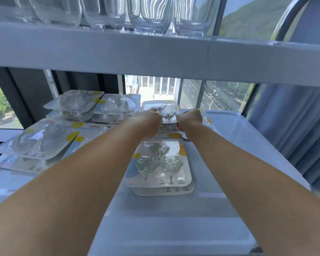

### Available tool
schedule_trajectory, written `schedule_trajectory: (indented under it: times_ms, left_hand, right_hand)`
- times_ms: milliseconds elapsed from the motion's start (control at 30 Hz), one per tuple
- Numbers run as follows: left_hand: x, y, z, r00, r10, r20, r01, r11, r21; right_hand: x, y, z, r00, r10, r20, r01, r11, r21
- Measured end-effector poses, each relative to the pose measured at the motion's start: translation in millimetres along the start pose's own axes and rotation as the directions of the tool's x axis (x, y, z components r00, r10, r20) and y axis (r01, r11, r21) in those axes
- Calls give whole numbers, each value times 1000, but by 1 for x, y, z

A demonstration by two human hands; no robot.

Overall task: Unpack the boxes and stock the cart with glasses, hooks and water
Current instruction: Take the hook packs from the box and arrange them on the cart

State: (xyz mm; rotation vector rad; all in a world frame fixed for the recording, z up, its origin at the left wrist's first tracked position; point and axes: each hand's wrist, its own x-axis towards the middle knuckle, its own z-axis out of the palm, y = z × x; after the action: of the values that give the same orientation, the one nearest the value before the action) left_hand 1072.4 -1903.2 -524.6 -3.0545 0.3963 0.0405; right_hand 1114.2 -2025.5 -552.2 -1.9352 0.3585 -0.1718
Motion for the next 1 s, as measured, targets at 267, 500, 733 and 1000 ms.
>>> schedule_trajectory:
  times_ms: [267,500,733,1000]
  left_hand:
    - [-1,-2,3,999,-7,-42,6,1000,-20]
    - [-27,2,2,979,29,-203,-15,997,72]
    - [-106,17,-16,980,-53,-194,56,998,13]
    - [-274,-5,-80,970,-221,106,239,949,-208]
  right_hand:
    - [-25,3,-11,957,-282,-65,259,935,-241]
    - [-66,14,-22,825,-561,63,504,681,-531]
    - [-146,0,-33,799,-517,309,585,547,-598]
    - [-303,-76,-48,668,-455,588,743,434,-509]
